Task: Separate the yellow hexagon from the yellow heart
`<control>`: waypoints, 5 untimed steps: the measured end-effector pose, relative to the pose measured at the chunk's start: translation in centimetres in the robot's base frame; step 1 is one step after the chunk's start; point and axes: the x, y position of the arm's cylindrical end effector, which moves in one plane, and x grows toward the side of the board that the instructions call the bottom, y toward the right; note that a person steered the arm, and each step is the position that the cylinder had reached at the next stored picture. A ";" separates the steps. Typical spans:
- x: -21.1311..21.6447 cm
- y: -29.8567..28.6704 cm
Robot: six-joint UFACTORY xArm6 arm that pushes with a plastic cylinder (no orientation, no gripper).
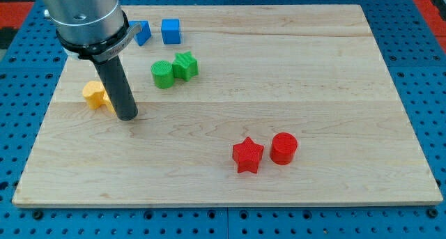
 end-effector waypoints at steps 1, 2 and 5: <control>0.0 0.2; 0.4 0.9; -1.6 -1.8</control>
